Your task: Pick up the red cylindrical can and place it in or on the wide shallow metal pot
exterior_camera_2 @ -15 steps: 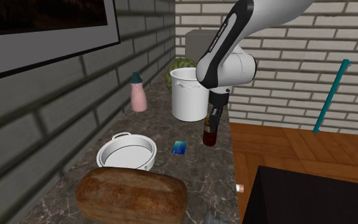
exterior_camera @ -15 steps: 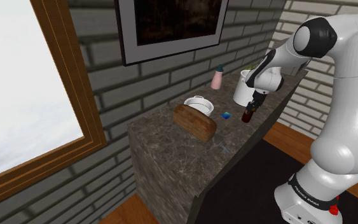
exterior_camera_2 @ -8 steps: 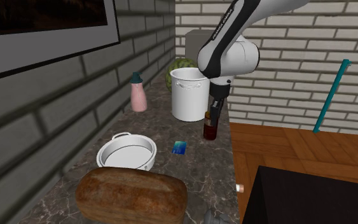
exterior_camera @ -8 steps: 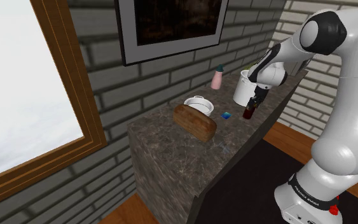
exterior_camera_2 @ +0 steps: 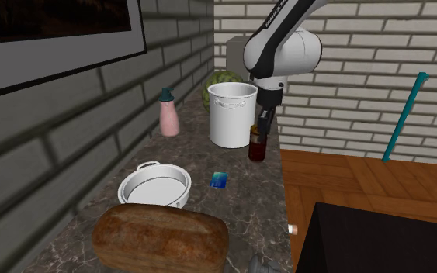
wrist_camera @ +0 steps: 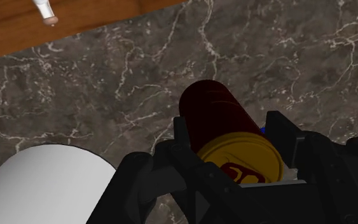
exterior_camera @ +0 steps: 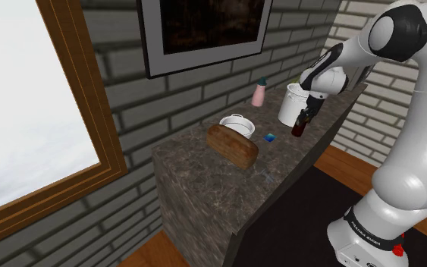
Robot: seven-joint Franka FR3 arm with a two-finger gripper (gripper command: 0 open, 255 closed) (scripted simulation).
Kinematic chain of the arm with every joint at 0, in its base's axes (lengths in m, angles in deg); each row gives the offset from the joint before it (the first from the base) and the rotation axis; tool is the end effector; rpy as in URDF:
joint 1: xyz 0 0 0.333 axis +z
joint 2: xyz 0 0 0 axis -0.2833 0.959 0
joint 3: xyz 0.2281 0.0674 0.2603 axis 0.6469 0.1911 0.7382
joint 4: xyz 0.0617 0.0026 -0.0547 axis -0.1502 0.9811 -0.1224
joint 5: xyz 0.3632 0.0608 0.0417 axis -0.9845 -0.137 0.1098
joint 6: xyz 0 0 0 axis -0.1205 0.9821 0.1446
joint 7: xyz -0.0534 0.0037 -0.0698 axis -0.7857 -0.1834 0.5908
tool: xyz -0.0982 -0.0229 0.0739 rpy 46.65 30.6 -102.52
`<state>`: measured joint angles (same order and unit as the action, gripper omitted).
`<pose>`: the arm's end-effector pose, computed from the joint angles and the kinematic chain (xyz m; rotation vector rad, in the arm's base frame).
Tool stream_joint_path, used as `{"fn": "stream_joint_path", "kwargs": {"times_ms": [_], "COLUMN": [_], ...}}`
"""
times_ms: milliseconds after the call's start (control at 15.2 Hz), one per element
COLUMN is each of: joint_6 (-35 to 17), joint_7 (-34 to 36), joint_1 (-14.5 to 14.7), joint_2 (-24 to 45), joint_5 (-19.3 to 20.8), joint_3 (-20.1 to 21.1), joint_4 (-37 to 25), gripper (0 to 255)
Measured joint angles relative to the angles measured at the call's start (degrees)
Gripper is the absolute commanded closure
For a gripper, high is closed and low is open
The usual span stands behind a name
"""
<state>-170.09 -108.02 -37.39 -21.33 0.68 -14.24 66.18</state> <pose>0.4128 -0.4051 0.2903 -3.1312 0.2350 -0.0319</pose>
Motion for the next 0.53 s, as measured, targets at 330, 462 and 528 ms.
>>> {"fn": "stream_joint_path", "kwargs": {"times_ms": [330, 462, 528], "joint_6": [3.1, 4.3, 4.7], "joint_7": [1.4, 1.9, 2.0], "joint_1": [0.8, 1.1, 1.1], "joint_2": [-2.9, -4.1, -4.5], "joint_5": [2.1, 2.9, 3.2], "joint_3": [-1.1, -1.5, -1.7], "joint_4": [-0.4, -0.6, -0.7], "gripper": [255, 255, 255]}}
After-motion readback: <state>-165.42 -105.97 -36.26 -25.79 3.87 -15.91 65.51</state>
